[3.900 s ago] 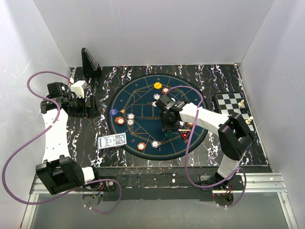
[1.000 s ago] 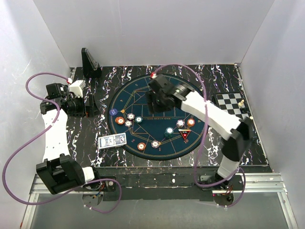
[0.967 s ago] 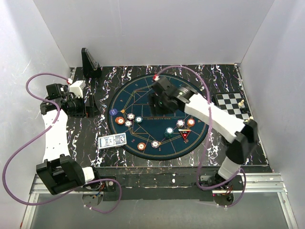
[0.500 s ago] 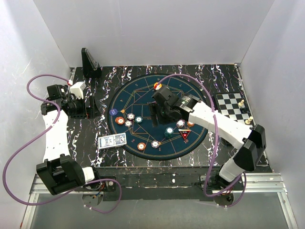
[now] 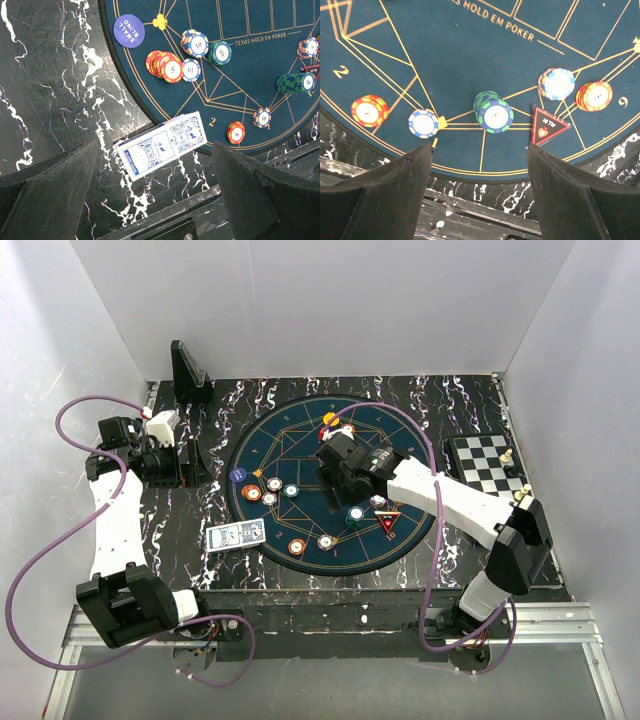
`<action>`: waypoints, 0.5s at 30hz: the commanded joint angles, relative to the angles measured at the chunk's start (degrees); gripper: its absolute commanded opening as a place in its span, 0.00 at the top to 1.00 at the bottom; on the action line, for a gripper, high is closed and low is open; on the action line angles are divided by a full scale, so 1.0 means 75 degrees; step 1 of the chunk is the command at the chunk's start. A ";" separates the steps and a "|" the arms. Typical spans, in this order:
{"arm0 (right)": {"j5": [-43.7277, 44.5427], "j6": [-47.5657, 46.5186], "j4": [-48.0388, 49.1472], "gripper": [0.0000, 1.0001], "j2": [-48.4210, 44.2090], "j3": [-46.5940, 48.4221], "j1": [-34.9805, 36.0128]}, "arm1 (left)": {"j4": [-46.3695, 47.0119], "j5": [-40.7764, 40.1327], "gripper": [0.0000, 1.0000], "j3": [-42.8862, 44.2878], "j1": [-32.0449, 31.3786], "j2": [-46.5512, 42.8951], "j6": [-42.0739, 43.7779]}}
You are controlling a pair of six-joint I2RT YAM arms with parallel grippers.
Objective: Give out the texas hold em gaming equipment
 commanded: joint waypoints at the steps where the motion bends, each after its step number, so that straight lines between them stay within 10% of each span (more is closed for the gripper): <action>1: 0.0227 -0.0216 0.0209 0.16 -0.0270 -0.0332 -0.0059 | -0.0083 0.0140 0.00 0.0111 0.0026 -0.0328 0.0079; 15: -0.1332 -0.0181 0.1288 0.14 0.0151 -0.1223 -0.0868 | -0.0200 0.0140 0.00 0.0252 0.0038 -0.0422 0.0079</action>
